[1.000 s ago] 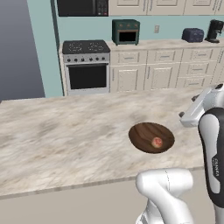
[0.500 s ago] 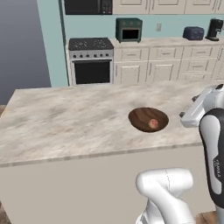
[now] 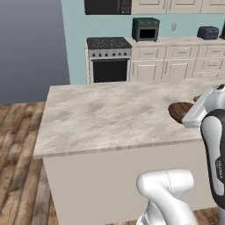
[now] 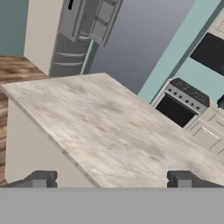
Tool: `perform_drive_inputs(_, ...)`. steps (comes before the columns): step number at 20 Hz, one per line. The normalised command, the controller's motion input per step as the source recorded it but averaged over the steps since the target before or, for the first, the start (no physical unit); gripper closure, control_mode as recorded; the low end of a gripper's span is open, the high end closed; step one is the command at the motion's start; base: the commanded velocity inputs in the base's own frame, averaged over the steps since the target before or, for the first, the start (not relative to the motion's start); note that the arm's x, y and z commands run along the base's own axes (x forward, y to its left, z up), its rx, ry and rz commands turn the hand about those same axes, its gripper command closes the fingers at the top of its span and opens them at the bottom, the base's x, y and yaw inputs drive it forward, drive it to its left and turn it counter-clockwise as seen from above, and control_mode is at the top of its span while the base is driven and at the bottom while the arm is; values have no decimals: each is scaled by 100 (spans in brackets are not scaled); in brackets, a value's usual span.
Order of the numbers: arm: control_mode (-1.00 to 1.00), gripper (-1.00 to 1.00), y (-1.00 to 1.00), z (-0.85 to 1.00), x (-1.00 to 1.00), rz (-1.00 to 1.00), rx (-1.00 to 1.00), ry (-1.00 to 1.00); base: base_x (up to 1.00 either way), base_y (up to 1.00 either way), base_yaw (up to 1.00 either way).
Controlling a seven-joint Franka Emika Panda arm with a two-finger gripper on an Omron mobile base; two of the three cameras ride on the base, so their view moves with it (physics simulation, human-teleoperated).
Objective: Retrieve the mango and peach from the fridge and place them into the bowl on the dining table.
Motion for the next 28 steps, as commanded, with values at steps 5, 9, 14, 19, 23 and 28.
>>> perform_drive_inputs(5,100,-100,0,0,0,0,0,0,0,100,0)
perform_drive_inputs(9,100,-100,0,0,0,0,0,0,0,100,0)
perform_drive_inputs(14,100,-100,0,0,0,0,0,0,0,100,0)
perform_drive_inputs(19,100,-100,0,0,0,0,0,0,2,100,0)
perform_drive_inputs(23,100,-100,0,0,0,0,0,0,10,100,0)
perform_drive_inputs(28,100,-100,0,0,0,0,0,0,47,85,0)
